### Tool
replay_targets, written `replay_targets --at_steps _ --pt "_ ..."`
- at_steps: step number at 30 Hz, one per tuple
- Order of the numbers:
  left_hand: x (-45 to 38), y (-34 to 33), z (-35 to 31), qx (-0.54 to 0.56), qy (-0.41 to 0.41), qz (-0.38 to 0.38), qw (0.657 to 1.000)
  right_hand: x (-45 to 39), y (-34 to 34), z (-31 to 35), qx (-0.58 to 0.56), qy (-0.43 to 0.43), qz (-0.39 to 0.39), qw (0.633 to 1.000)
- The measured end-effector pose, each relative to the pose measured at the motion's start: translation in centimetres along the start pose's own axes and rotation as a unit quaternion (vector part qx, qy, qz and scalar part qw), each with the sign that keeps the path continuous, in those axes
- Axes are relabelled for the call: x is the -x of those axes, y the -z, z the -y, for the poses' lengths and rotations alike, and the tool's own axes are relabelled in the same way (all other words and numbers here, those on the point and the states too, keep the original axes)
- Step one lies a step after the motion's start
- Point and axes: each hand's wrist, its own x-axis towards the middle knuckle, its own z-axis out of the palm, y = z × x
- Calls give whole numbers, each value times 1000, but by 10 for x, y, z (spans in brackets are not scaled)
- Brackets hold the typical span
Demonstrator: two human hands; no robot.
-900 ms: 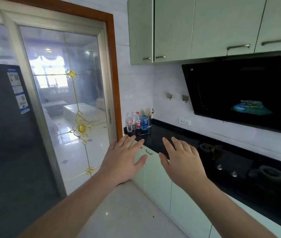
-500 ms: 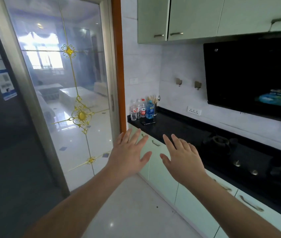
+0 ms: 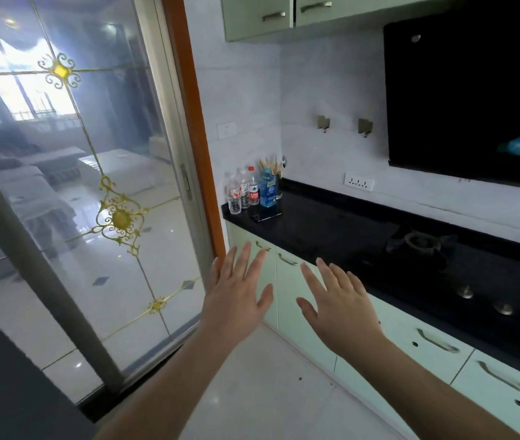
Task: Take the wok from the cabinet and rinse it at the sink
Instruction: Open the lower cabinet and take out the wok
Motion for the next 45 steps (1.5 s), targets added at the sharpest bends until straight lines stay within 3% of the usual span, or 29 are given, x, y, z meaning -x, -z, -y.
replay_targets --at_steps 10,17,29,38,45 --pt "-107 -78 -8 5 20 44 999 -109 -68 -55 -31 -1 26 999" --pt "-135 -137 9 -22 18 94 995 -160 -109 -63 -66 28 50 996" --pt "-217 -235 77 23 0 157 987 -255 -184 -19 -53 19 116 992" --pt "-261 -288 161 31 -61 175 982 -325 -222 21 -26 -16 161 987" --pt "-303 -333 174 35 -109 195 974 -354 -262 18 -23 -15 209 978"
